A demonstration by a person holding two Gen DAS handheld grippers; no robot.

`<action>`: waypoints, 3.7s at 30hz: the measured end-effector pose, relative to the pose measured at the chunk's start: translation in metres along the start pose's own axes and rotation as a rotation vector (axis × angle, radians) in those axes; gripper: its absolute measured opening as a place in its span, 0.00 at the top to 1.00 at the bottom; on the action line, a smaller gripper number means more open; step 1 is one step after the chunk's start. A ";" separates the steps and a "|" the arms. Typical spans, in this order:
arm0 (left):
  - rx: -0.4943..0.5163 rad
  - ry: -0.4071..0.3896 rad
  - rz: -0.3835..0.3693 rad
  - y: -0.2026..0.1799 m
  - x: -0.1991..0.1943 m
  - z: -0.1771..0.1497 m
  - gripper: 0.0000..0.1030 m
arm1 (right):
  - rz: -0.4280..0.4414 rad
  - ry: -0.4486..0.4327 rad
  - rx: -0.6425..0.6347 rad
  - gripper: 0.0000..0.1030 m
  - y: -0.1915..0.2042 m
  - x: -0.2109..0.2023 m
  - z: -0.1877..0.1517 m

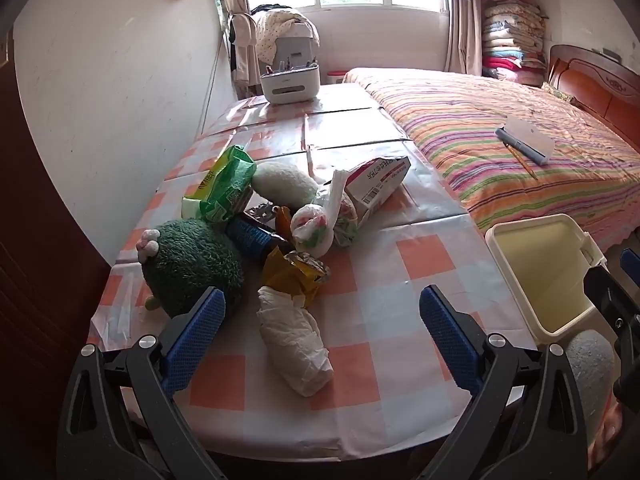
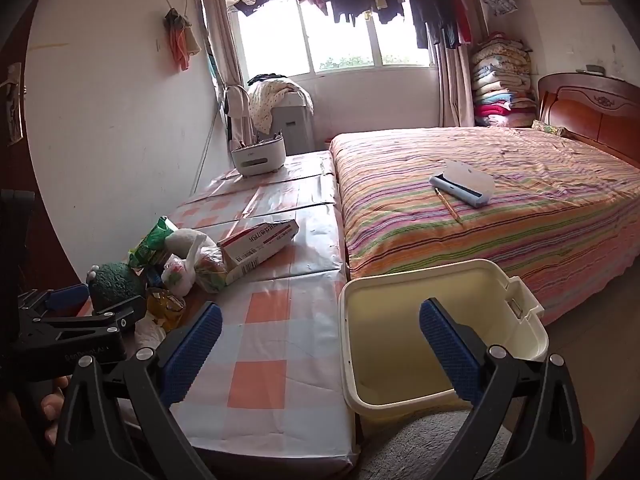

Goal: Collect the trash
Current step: 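Approach the pile of items on the table with both tools, then grasp the green plush toy with the left tool while the right tool grasps the white tissue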

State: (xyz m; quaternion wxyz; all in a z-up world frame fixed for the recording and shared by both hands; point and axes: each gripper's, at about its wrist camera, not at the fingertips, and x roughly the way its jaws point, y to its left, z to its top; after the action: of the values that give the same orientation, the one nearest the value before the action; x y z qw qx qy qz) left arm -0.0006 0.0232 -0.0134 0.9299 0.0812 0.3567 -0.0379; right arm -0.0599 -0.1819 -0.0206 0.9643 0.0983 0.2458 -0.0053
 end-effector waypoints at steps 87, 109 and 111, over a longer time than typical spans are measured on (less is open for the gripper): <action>-0.303 0.084 0.099 0.135 0.017 -0.015 0.06 | 0.351 0.219 -0.136 0.06 0.090 0.064 -0.022; -0.388 0.121 0.101 0.176 0.070 -0.003 0.06 | 0.470 0.442 -0.339 0.06 0.185 0.140 -0.044; -0.392 0.117 0.091 0.176 0.072 -0.003 0.06 | 0.460 0.441 -0.366 0.06 0.189 0.143 -0.046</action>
State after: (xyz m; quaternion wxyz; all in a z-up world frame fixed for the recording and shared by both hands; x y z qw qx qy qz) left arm 0.0733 0.1959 -0.0421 0.9064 -0.0834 0.4066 0.0793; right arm 0.0554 0.0179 -0.0930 0.8658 -0.0241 0.4162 0.2768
